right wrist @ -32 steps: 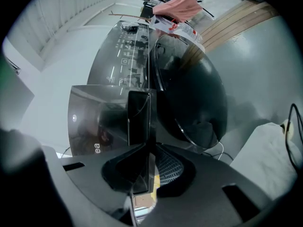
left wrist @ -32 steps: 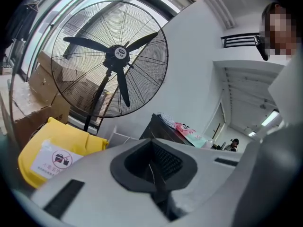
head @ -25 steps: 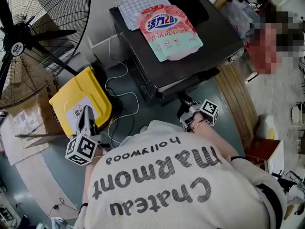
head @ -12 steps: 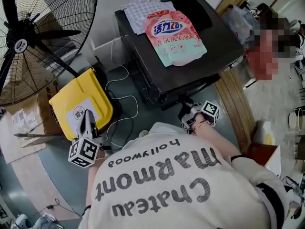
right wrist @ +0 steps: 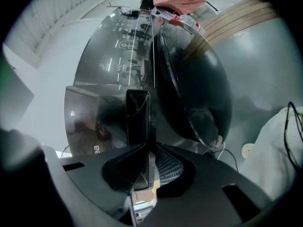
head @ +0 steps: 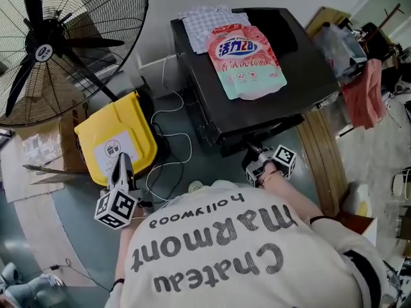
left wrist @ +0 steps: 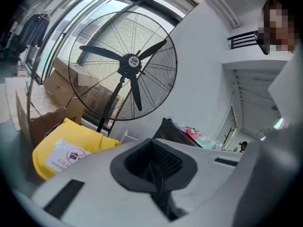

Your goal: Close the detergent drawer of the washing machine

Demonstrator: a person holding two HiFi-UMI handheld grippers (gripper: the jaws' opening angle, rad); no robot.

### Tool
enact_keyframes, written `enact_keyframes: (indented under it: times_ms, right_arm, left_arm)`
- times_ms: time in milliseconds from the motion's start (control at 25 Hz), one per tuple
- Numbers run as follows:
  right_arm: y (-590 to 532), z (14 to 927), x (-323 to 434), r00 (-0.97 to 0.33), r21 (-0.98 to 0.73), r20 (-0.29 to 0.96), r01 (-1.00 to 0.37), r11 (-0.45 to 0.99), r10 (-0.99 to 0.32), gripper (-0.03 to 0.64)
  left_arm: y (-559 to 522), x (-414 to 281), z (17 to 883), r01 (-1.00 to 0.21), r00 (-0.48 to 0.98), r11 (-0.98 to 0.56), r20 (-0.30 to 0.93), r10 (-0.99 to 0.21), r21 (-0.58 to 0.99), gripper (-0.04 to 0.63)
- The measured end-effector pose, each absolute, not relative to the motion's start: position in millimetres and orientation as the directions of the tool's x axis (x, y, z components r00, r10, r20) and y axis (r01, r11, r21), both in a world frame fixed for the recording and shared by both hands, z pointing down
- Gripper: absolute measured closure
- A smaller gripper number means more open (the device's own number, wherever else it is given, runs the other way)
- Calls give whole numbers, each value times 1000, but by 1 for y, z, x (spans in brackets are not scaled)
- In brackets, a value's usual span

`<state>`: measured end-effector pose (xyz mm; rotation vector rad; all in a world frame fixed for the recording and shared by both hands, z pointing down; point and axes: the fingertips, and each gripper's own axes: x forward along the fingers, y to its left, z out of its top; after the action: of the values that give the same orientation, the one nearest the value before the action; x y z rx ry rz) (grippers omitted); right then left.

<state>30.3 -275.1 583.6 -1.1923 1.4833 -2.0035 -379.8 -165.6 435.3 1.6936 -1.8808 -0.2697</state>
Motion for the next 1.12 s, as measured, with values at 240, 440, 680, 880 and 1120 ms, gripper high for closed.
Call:
enact_keyframes:
  times_ms: [240,440,680,880,1120]
  right_arm:
    - [-277,583,29,-628,-917,385,-178,-357,-676,545]
    - [-281,583,29,-668,-920,383,-212,-330,-639,543]
    - [-281,585,31,-723,-916,400,-305,-259,-563,540]
    - [-274,581,35,-767,-916,402,-345,-206,-501,538]
    - [-248,575,62,-787,-915,403,-341,-215,-467,538]
  left_arm:
    - [-140,-360,428,-835,-74,230,311,-947,500,588]
    - [-116,-330,428,-819,-111,277,336,-935,503,588]
    - [-93,-283,423,-816,-133,292,330,-935,499,588]
    - [-82,-244,416,-816,-133,284,315,-940,503,588]
    - [-71,-195,401,-797,-117,257,277,-954,547,588]
